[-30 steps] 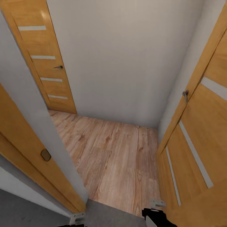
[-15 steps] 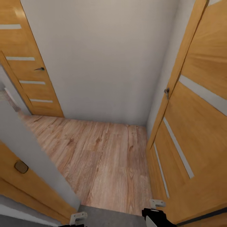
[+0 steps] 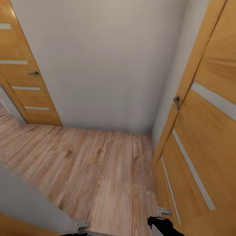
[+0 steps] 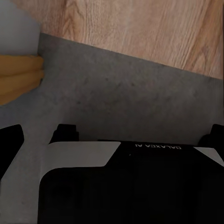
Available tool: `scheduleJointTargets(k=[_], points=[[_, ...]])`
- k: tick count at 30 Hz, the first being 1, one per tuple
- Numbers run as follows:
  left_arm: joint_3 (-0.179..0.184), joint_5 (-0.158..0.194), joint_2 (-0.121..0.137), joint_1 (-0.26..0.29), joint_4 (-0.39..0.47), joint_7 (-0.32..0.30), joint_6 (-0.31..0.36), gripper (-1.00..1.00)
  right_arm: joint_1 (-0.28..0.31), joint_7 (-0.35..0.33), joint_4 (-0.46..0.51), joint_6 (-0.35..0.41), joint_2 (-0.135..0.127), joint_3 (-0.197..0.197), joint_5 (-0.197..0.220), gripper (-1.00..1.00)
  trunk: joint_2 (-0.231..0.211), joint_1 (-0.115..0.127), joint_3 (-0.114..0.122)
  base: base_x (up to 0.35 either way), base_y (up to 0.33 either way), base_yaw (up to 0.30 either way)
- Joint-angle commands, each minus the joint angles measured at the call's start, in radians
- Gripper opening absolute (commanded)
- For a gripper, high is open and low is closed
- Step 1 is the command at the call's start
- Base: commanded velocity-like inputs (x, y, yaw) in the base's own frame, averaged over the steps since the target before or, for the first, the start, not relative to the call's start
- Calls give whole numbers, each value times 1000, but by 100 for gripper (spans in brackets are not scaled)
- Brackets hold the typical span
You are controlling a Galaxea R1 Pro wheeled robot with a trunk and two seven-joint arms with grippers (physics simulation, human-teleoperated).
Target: Move the two storage containers from the living room to the garage. In the garage, place one container on the floor and stack the other container on top of it (either order is fine).
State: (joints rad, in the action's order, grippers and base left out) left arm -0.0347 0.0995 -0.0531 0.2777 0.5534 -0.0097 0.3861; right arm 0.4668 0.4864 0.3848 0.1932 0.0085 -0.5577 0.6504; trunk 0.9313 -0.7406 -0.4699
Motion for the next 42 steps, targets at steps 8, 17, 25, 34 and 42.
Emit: scheduleJointTargets(k=[8,17,25,34,42], points=[[-4,9,-1,0,2,-1,7,100,1,8,2,6,-1,-8,5,100,1,-1,-1,332,0,-231],[-4,9,-1,0,2,-1,7,100,1,8,2,6,-1,-9,4,100,1,-1,-1,332,0,-142],[-4,9,-1,0,2,-1,7,100,1,8,2,6,-1,-9,3,100,1,-1,-1,331,0,-6],[-4,9,-1,0,2,-1,7,100,1,8,2,6,-1,-9,2,100,1,-1,-1,327,0,0],[-4,9,-1,0,2,-1,7,100,1,8,2,6,-1,-10,2,100,1,-1,-1,320,0,0]])
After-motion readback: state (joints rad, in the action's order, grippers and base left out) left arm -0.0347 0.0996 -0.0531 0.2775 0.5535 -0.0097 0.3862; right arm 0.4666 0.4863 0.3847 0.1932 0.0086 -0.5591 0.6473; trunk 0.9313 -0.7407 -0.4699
